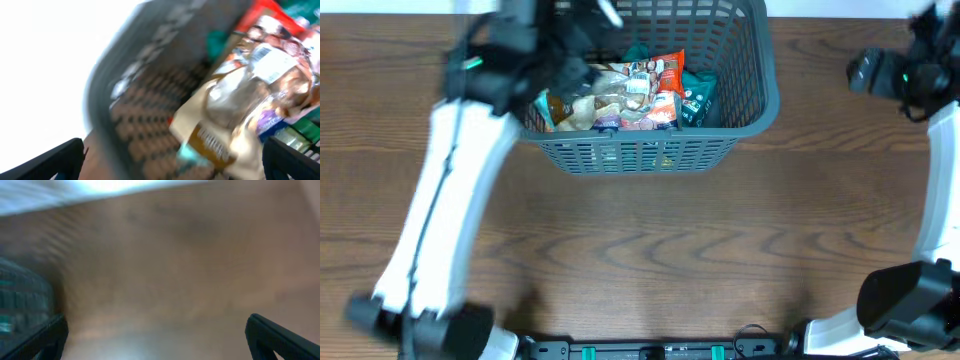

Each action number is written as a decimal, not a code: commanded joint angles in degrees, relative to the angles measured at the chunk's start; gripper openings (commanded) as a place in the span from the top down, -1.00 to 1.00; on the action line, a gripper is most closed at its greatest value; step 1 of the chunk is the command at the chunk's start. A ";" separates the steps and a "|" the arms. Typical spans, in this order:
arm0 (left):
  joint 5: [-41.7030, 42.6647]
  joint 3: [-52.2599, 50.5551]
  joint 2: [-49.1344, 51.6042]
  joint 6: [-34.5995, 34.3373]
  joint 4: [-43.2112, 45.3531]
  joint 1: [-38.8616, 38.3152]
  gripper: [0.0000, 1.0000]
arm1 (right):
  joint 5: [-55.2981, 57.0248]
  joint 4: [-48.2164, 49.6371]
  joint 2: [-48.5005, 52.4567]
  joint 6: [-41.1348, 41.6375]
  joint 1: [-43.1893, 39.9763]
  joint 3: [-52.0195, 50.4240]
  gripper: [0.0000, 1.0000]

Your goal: Pack container

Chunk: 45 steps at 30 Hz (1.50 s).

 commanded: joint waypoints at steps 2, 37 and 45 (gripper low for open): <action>-3.74 0.61 -6.08 -18.36 -3.78 6.08 -0.97 | -0.92 1.68 -0.24 -4.37 6.03 2.27 -0.98; -4.02 -72.11 -61.44 -27.47 22.56 16.35 -0.97 | 4.74 10.54 -63.17 -1.16 10.29 -62.07 -0.99; -3.98 -72.11 -61.27 -27.47 22.49 16.35 -0.97 | 4.74 5.60 -63.21 -1.14 10.27 -66.29 -0.98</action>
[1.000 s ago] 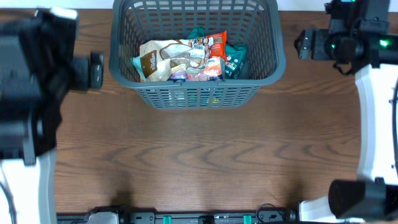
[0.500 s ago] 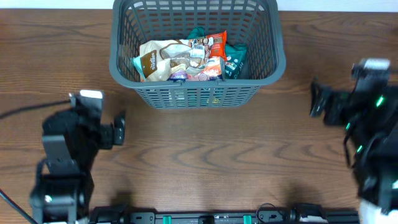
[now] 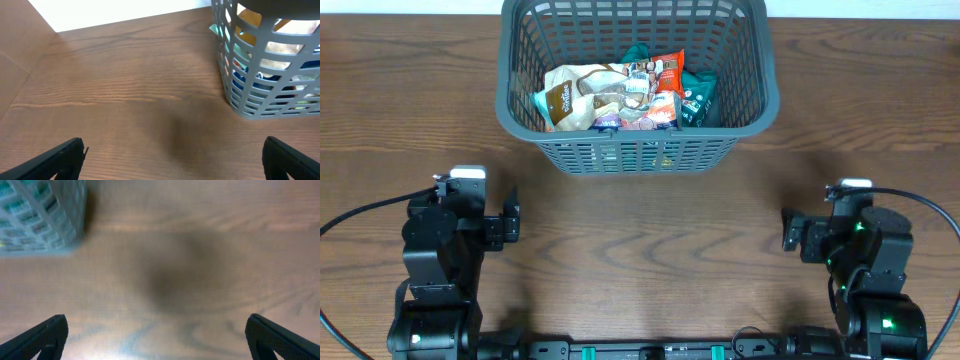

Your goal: Pack container

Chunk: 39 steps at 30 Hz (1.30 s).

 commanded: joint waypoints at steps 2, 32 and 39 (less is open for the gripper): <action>-0.96 -0.20 -0.04 -0.50 0.26 0.13 -0.97 | 0.52 -3.58 -0.17 -0.96 0.15 -0.83 -0.99; -0.96 -0.20 -0.04 -0.50 0.28 0.13 -0.97 | -2.49 4.55 -28.55 -4.13 11.72 -6.16 -0.99; -0.96 -0.20 -0.04 -0.50 0.26 0.13 -0.97 | -1.03 27.82 -29.92 -7.04 14.23 -21.14 -0.98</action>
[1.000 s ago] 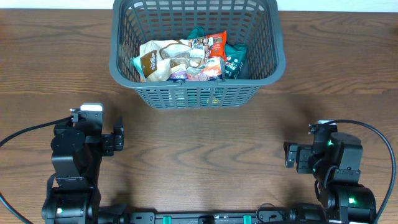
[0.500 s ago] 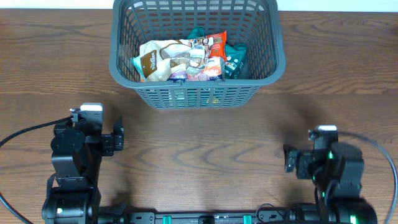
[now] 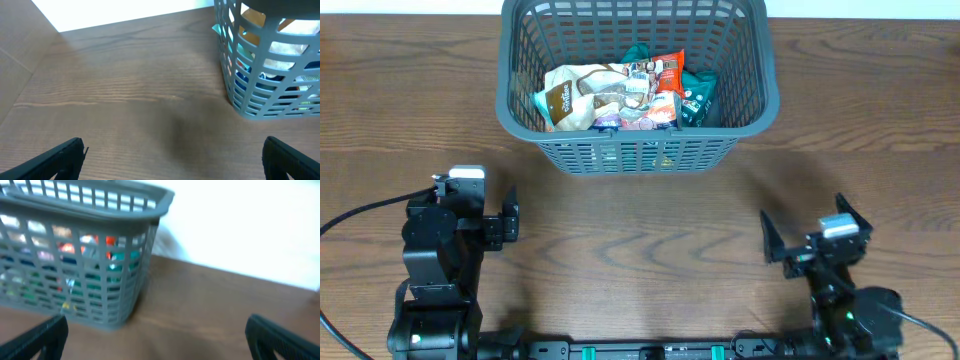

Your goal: Pack container

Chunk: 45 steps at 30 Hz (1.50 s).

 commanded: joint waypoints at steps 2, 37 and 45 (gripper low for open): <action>-0.50 -0.17 -0.04 -0.50 0.24 0.13 -0.97 | 2.82 9.86 -1.18 -2.12 1.55 -9.07 -0.98; -0.50 -0.17 -0.04 -0.50 0.24 0.13 -0.97 | 4.17 16.55 -5.53 -1.22 -2.14 -20.31 -0.99; -0.50 -0.17 -0.04 -0.50 0.24 0.13 -0.97 | 4.17 16.55 -5.53 -1.22 -2.14 -20.31 -0.98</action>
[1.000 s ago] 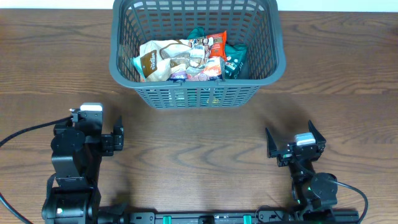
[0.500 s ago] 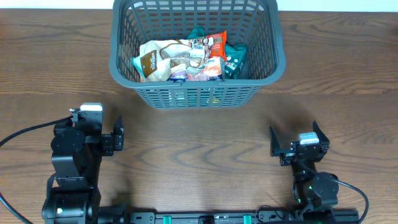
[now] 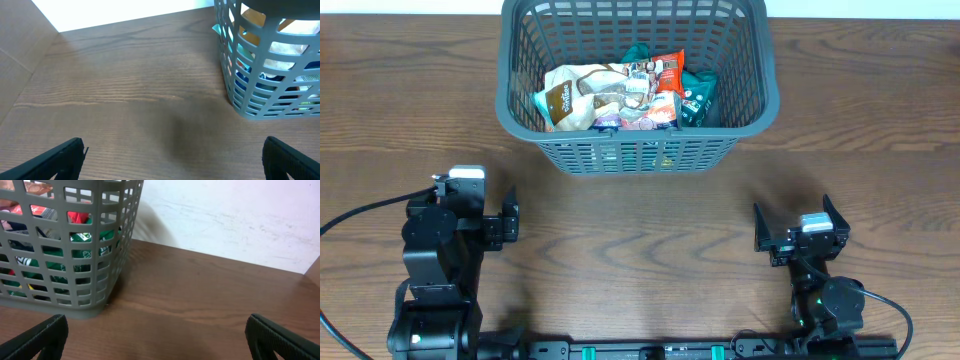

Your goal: Pack container

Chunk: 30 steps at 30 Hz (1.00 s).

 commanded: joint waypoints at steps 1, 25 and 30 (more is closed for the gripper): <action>-0.52 -0.17 -0.04 -0.50 0.22 0.13 -0.97 | 0.28 0.02 -0.55 -0.02 -0.46 -0.33 -0.99; 8.68 -34.01 -27.87 0.74 36.63 -5.53 -0.97 | 0.28 0.02 -0.55 -0.02 -0.46 -0.33 -0.98; 7.17 -38.25 -33.55 0.85 33.70 -5.53 -0.97 | 0.28 0.02 -0.55 -0.02 -0.46 -0.33 -0.99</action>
